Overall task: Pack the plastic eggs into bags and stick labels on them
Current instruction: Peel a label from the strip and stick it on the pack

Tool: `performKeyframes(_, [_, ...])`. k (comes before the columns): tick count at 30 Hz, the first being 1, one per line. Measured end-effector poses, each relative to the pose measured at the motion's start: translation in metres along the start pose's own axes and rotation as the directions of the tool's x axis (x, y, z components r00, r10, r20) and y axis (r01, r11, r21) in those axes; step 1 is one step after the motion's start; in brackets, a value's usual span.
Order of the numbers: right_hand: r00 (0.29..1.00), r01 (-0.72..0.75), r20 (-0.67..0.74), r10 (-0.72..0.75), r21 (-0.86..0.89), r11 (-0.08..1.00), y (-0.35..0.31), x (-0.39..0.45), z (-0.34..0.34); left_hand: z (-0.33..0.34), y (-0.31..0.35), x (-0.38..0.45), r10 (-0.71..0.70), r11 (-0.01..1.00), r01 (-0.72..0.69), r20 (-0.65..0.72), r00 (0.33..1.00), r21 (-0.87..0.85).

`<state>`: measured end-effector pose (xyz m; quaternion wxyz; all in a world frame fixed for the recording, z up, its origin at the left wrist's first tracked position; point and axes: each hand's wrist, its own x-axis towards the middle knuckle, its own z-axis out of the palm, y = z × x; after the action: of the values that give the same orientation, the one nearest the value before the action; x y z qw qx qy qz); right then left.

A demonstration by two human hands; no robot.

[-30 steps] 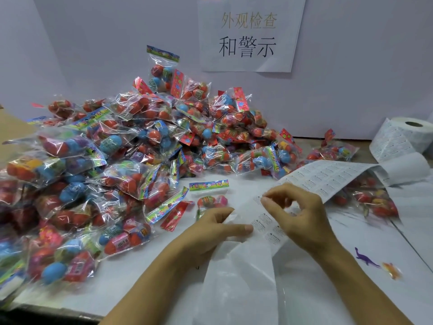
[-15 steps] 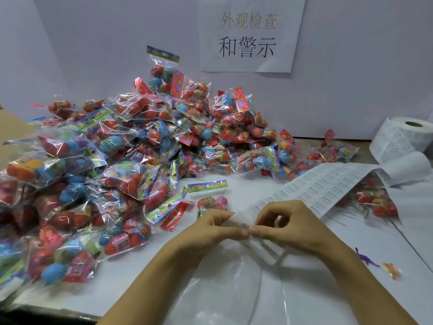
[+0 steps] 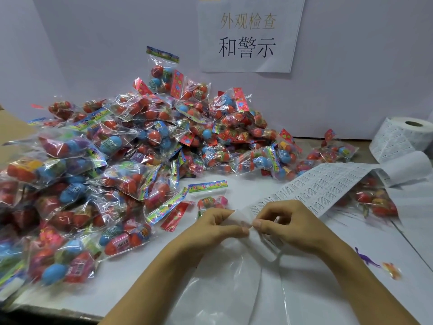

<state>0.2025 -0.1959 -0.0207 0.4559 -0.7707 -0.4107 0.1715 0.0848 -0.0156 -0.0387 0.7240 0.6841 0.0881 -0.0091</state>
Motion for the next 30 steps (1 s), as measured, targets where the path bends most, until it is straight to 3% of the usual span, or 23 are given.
performKeyframes(12, [0.990, 0.015, -0.138, -0.022, -0.050, 0.999, -0.002, 0.001, 0.003, 0.003, -0.006, 0.004, 0.091, 0.993, -0.092, 0.008, 0.996, 0.072])
performKeyframes(18, [0.957, -0.006, -0.282, 0.060, 0.187, 0.982, 0.001, 0.004, -0.003, 0.003, -0.010, 0.005, 0.132, 0.986, -0.125, -0.053, 0.990, 0.112])
performKeyframes(22, [0.882, 0.064, -0.457, 0.116, 0.360, 0.931, 0.003, 0.005, -0.008, 0.007, -0.015, 0.005, 0.213, 0.899, -0.218, 0.056, 0.975, 0.380])
performKeyframes(25, [0.870, 0.051, -0.481, 0.111, 0.312, 0.949, 0.004, 0.005, -0.005, 0.013, -0.020, 0.006, 0.290, 0.821, -0.299, 0.096, 0.952, 0.487])
performKeyframes(30, [0.845, 0.119, -0.526, -0.098, 0.006, 0.993, 0.000, 0.001, 0.008, 0.015, -0.013, 0.006, 0.325, 0.870, -0.308, 0.024, 0.946, 0.384])
